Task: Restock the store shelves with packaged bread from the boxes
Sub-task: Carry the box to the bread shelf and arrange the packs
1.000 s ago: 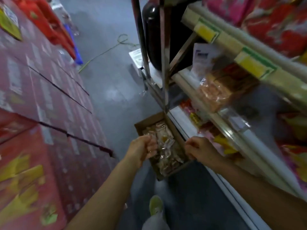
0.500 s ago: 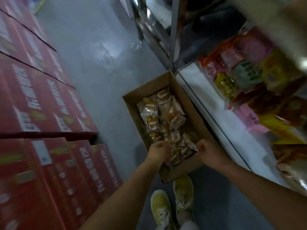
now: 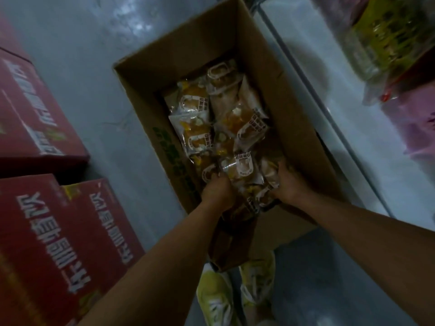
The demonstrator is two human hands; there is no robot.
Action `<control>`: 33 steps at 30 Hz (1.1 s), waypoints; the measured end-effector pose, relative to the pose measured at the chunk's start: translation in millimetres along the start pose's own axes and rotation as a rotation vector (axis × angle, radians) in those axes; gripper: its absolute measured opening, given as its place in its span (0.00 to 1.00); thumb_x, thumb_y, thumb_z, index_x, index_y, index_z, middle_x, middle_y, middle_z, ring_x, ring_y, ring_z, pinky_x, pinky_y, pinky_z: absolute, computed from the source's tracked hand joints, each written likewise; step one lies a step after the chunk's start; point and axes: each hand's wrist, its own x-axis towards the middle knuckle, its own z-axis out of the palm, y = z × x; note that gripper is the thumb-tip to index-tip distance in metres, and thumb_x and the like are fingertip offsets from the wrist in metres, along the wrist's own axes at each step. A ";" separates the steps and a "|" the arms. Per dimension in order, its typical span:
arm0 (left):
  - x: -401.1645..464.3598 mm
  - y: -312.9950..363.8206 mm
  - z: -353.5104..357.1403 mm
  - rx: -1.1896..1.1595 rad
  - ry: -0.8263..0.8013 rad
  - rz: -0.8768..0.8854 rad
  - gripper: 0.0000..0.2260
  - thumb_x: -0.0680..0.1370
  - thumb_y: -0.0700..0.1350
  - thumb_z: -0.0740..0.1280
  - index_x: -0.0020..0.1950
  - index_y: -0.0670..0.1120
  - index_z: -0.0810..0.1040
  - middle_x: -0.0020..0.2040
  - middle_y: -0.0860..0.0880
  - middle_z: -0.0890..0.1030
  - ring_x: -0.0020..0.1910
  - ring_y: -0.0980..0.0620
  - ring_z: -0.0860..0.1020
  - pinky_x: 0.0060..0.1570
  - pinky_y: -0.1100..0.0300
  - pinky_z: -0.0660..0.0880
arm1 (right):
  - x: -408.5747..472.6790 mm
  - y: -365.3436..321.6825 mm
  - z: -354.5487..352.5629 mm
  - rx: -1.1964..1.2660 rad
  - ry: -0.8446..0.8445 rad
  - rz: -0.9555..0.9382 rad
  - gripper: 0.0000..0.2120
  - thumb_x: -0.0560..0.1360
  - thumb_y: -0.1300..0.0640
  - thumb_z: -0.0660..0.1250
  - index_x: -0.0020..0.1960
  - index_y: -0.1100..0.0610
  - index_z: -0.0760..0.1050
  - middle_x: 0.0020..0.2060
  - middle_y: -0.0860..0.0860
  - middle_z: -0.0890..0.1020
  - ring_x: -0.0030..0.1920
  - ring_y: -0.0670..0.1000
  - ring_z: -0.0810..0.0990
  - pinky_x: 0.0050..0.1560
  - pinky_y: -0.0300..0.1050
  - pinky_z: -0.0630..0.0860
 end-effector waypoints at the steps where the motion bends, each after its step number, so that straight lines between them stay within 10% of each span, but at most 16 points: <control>1: 1.6 -0.3 1.2 0.063 0.012 0.005 0.20 0.80 0.51 0.64 0.70 0.46 0.68 0.66 0.42 0.71 0.60 0.43 0.75 0.59 0.46 0.76 | 5.2 2.2 3.3 -0.001 -0.009 0.013 0.47 0.67 0.52 0.78 0.76 0.55 0.52 0.70 0.60 0.67 0.69 0.63 0.68 0.66 0.60 0.69; 7: -5.9 -7.9 -1.1 -0.078 -0.030 0.039 0.05 0.79 0.42 0.67 0.45 0.49 0.74 0.48 0.47 0.79 0.47 0.50 0.80 0.44 0.57 0.79 | 13.5 7.1 7.6 0.021 0.062 0.035 0.31 0.74 0.57 0.71 0.72 0.54 0.60 0.61 0.60 0.76 0.59 0.62 0.76 0.57 0.56 0.75; 18: -69.2 0.0 -38.3 -0.776 -0.093 -0.001 0.13 0.84 0.48 0.58 0.65 0.44 0.71 0.61 0.41 0.77 0.56 0.45 0.78 0.53 0.48 0.79 | -50.0 -18.9 -39.8 0.571 0.091 0.003 0.18 0.75 0.62 0.69 0.64 0.57 0.74 0.58 0.56 0.79 0.59 0.57 0.77 0.57 0.50 0.75; 23: -125.2 9.1 -69.7 -1.079 0.091 0.016 0.12 0.85 0.46 0.56 0.57 0.40 0.75 0.47 0.46 0.82 0.40 0.54 0.82 0.33 0.65 0.78 | -120.8 -44.6 -70.1 0.691 0.157 -0.185 0.14 0.73 0.52 0.72 0.57 0.42 0.75 0.49 0.43 0.81 0.51 0.46 0.81 0.51 0.46 0.80; 26: -167.8 25.7 -94.0 -1.182 0.118 0.048 0.12 0.84 0.41 0.57 0.44 0.42 0.76 0.31 0.51 0.81 0.34 0.53 0.80 0.44 0.54 0.81 | -176.2 -67.1 -83.7 0.666 0.188 -0.342 0.21 0.77 0.57 0.69 0.68 0.45 0.71 0.53 0.42 0.76 0.52 0.39 0.76 0.45 0.29 0.75; 30: -229.5 44.2 -121.0 -1.405 0.096 0.045 0.14 0.75 0.42 0.63 0.58 0.38 0.76 0.56 0.32 0.80 0.54 0.33 0.81 0.52 0.38 0.79 | -246.5 -90.7 -104.8 0.359 0.341 -0.488 0.33 0.75 0.50 0.69 0.74 0.35 0.58 0.66 0.46 0.65 0.65 0.48 0.68 0.62 0.47 0.74; 33: -279.1 54.5 -134.9 -1.573 0.062 0.102 0.31 0.68 0.51 0.69 0.71 0.47 0.69 0.65 0.33 0.75 0.59 0.33 0.79 0.47 0.43 0.80 | -300.0 -106.8 -127.0 0.392 0.362 -0.578 0.35 0.73 0.45 0.71 0.75 0.39 0.59 0.70 0.40 0.56 0.68 0.39 0.58 0.63 0.24 0.61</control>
